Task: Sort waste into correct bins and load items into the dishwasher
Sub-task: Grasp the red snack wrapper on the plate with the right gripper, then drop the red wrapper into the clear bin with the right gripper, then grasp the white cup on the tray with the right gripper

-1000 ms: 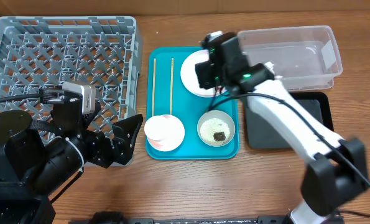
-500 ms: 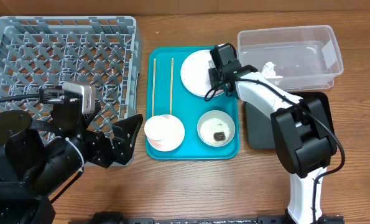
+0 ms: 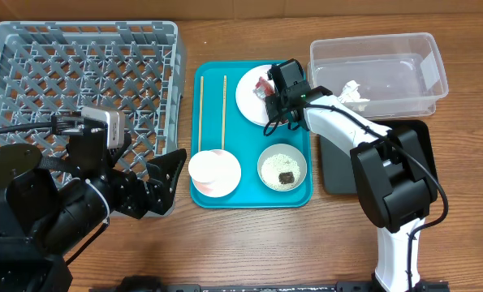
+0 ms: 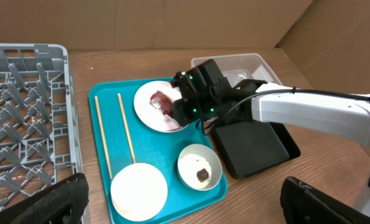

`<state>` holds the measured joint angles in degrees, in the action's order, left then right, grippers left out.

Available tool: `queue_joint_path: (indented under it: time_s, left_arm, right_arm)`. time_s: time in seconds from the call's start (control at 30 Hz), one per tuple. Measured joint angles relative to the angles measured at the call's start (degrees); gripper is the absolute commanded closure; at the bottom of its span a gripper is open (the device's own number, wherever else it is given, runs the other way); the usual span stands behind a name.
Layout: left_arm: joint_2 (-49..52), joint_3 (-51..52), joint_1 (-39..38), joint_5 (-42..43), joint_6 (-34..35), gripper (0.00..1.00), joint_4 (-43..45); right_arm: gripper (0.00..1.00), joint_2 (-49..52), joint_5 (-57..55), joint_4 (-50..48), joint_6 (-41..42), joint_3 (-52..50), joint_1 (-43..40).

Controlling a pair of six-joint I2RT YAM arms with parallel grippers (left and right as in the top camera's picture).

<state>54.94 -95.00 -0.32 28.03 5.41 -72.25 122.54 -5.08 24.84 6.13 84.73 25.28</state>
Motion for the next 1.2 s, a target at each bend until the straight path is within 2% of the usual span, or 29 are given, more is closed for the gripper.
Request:
queue_joint_path:
  time_s: [0.23,0.37,0.57,0.7,0.73,0.77,0.8,0.83,1.0,1.2]
  left_arm:
    - [0.00,0.00,0.00,0.00,0.00,0.00,0.00]
    - [0.00,0.00,0.00,0.00,0.00,0.00,0.00]
    - [0.00,0.00,0.00,0.00,0.00,0.00,0.00]
    - [0.00,0.00,0.00,0.00,0.00,0.00,0.00]
    - [0.00,0.00,0.00,0.00,0.00,0.00,0.00]
    - [0.00,0.00,0.00,0.00,0.00,0.00,0.00]
    - [0.00,0.00,0.00,0.00,0.00,0.00,0.00]
    - [0.00,0.00,0.00,0.00,0.00,0.00,-0.02]
    - [0.00,0.00,0.00,0.00,0.00,0.00,0.00]
    - [0.00,0.00,0.00,0.00,0.00,0.00,0.00]
  right_arm:
    - [0.96,-0.37,0.42,5.42,2.54,2.16,-0.13]
    - [0.96,-4.94,0.72,8.76,5.16,4.90,-1.42]
    - [0.96,-16.61,0.59,12.74,10.95,8.52,-8.11]
    - [0.96,-17.44,0.26,15.47,13.09,8.68,-13.77]
    - [0.94,-16.81,0.20,15.52,13.46,8.20,-15.08]
    - [0.86,-15.93,0.22,15.82,13.68,7.65,-16.26]
    - [0.60,-15.08,0.50,16.46,13.84,7.30,-17.07]
    - [0.46,-14.27,1.07,17.38,13.66,6.93,-17.68]
    - [0.38,-13.05,4.00,26.18,11.39,6.38,-17.73]
    - [0.31,-18.86,10.16,31.45,9.27,6.38,-14.67]
